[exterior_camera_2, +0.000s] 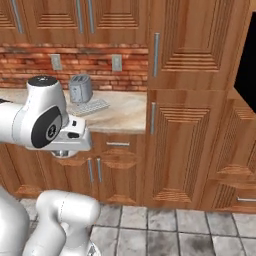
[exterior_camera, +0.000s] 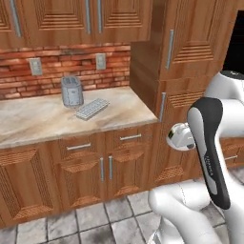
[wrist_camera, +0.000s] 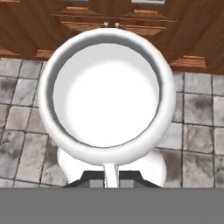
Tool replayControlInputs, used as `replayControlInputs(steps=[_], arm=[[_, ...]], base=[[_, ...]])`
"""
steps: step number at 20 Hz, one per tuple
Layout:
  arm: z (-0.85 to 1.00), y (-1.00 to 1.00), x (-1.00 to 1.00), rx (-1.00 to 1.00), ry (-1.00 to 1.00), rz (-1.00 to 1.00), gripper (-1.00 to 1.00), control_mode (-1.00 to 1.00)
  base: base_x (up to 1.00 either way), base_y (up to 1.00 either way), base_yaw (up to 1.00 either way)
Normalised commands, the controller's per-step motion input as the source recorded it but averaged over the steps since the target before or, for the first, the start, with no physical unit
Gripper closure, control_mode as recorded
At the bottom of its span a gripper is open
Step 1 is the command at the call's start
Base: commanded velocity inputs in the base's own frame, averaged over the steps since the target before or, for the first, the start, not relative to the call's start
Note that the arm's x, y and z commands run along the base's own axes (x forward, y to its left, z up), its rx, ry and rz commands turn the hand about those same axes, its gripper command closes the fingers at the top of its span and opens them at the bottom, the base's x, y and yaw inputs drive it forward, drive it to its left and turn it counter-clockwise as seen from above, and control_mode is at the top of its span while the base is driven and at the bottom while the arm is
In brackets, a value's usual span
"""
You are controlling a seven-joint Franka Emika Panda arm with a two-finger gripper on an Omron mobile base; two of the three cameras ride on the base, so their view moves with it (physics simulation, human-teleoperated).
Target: Pick the mug from the counter and place it inside the microwave. Then close the microwave.
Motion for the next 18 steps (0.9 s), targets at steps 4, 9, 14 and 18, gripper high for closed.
replayControlInputs(steps=[4,9,14,18], arm=[[0.0,0.0,0.0,0.0,0.0,0.0,1.0,1.0],[0.0,0.0,0.0,0.0,0.0,0.0,1.0,1.0],[0.0,0.0,0.0,0.0,0.0,0.0,1.0,1.0],[0.0,0.0,0.0,0.0,0.0,0.0,1.0,1.0]], base=[[-0.35,-0.55,-0.6],[-0.24,-0.44,-0.65],[-0.5,-0.33,-0.59],[-0.43,-0.13,-0.34]])
